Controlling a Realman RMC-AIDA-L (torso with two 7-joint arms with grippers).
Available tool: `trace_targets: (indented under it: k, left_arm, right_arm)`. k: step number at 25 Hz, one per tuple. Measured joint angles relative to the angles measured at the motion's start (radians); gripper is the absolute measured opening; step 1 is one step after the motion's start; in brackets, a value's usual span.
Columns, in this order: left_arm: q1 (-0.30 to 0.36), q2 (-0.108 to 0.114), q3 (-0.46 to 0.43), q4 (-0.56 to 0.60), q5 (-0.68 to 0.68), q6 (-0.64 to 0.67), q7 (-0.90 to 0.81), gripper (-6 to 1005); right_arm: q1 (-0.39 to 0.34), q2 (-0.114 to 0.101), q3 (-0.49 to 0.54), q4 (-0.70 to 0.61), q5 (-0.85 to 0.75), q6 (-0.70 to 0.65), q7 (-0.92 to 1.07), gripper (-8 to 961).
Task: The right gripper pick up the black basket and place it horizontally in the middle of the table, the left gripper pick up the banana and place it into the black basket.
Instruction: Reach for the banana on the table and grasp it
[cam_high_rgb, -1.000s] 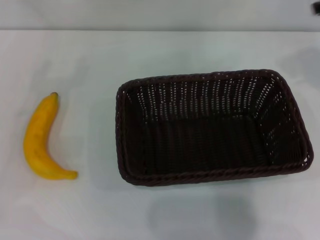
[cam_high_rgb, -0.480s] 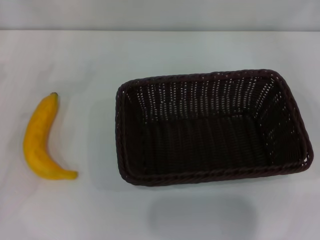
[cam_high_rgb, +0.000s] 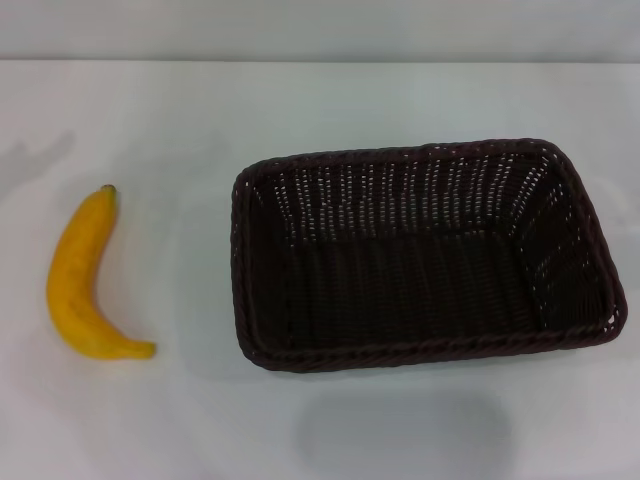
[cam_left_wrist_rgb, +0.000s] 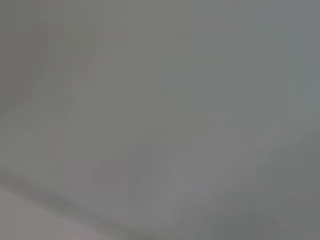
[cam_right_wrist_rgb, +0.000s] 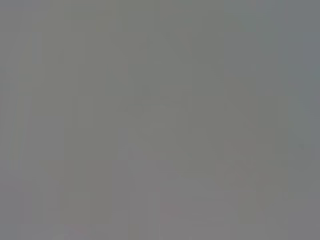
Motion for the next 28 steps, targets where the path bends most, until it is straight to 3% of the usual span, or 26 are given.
trace_targets:
  k: [2, 5, 8, 12, 14, 18, 23, 28]
  left_arm:
    - [-0.076, 0.046, 0.001, 0.003, 0.166, -0.116, -0.175, 875]
    - [-0.191, 0.082, -0.013, -0.003, 0.382, -0.28, -0.31, 875]
    - [-0.289, 0.091, -0.064, -0.018, 0.571, -0.423, -0.347, 875]
    - [-0.359, 0.097, -0.088, -0.044, 0.762, -0.53, -0.361, 875]
    - [-0.42, 0.088, -0.072, -0.101, 0.876, -0.553, -0.358, 875]
    - [-0.511, 0.046, -0.017, -0.22, 1.021, -0.526, -0.348, 875]
    - [-0.569, -0.024, -0.002, -0.317, 1.073, -0.456, -0.332, 875]
    - [-0.584, -0.055, 0.024, -0.381, 1.09, -0.421, -0.333, 875]
  right_arm:
    - [-0.003, 0.001, 0.002, 0.011, 0.003, -0.003, -0.045, 676]
    - [-0.004, 0.001, 0.009, 0.026, 0.005, -0.019, -0.077, 676]
    - [0.0, 0.001, 0.014, 0.035, 0.005, -0.034, -0.102, 675]
    - [0.013, 0.002, 0.009, 0.037, 0.004, -0.047, -0.135, 675]
    - [0.007, 0.002, 0.014, 0.038, 0.006, -0.046, -0.137, 675]
    - [-0.004, 0.002, 0.026, 0.038, 0.009, -0.042, -0.137, 675]
    - [-0.009, 0.003, 0.025, 0.038, 0.009, -0.041, -0.142, 675]
    - [-0.015, 0.005, 0.019, 0.04, 0.009, -0.039, -0.143, 675]
